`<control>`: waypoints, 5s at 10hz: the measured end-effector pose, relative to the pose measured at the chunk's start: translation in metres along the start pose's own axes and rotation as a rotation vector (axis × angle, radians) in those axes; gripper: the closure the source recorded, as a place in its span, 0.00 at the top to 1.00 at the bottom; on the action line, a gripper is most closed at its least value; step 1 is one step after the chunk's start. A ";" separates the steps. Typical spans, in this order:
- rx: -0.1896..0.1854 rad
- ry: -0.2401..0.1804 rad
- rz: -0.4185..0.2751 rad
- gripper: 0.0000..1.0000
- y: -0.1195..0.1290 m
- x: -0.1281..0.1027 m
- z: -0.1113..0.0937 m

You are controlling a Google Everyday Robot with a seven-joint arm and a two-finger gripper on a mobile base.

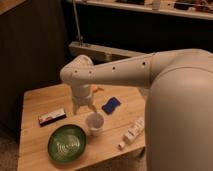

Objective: Place the bottle in the ceramic bowl

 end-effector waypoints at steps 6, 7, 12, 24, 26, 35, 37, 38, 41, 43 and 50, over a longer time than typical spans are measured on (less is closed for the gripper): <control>0.000 0.000 0.000 0.65 0.000 0.000 0.000; 0.000 0.000 0.000 0.65 0.000 0.000 0.000; 0.000 0.000 0.000 0.65 0.000 0.000 0.000; 0.028 0.002 0.094 0.65 -0.021 -0.012 0.000; 0.009 -0.004 0.218 0.65 -0.071 -0.027 -0.002; -0.006 -0.101 0.689 0.65 -0.279 0.046 0.008; 0.012 -0.111 0.738 0.65 -0.291 0.053 0.014; 0.013 -0.112 0.740 0.65 -0.292 0.053 0.014; 0.013 -0.110 0.739 0.65 -0.291 0.052 0.015; 0.022 -0.094 0.738 0.65 -0.291 0.053 0.023; -0.042 -0.009 0.732 0.65 -0.316 0.059 0.097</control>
